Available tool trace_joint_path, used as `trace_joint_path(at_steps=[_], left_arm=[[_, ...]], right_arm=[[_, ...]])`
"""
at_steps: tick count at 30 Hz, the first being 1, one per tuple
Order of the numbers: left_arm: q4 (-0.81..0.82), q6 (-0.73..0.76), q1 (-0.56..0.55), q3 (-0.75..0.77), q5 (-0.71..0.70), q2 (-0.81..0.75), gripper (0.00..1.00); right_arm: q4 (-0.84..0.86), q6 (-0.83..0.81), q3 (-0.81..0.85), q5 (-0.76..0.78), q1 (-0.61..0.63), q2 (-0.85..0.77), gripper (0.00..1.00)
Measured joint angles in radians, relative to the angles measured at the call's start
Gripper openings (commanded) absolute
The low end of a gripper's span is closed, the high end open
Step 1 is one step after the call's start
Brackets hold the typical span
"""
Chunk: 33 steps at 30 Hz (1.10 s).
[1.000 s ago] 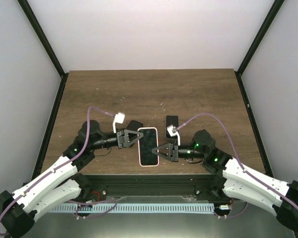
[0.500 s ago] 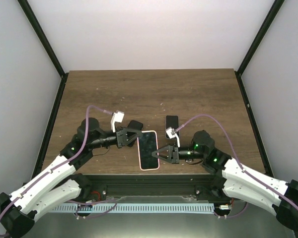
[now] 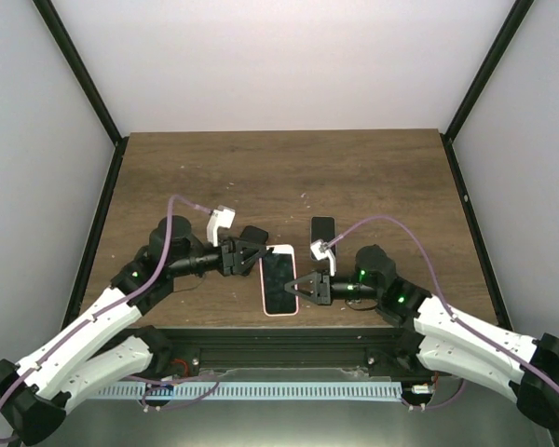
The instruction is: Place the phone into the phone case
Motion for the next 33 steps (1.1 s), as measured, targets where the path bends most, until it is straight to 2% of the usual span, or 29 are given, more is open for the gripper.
trace_joint_path(at_steps=[1,4,6,11,22,28,33], left_arm=[[-0.004,0.006,0.000,0.000,-0.005,-0.003,0.65],[-0.028,0.021,0.000,0.000,-0.034,-0.019,0.92],[-0.056,0.040,0.000,0.000,-0.054,-0.027,1.00],[-0.142,0.084,0.000,0.000,-0.119,-0.055,1.00],[-0.255,0.158,0.000,-0.008,-0.233,-0.126,1.00],[-0.285,0.166,0.000,-0.017,-0.253,-0.143,1.00],[-0.298,0.167,0.000,-0.017,-0.258,-0.137,1.00]], right_arm=[[-0.021,-0.004,0.000,0.019,0.002,0.005,0.01],[-0.092,-0.027,0.005,0.085,-0.001,0.037,0.01],[-0.138,-0.046,0.011,0.117,-0.013,0.073,0.01],[-0.182,-0.088,0.043,0.150,-0.074,0.191,0.01],[-0.170,-0.139,0.233,0.176,-0.224,0.607,0.01],[-0.140,-0.131,0.279,0.164,-0.253,0.739,0.01],[-0.097,-0.106,0.297,0.140,-0.258,0.798,0.06]])
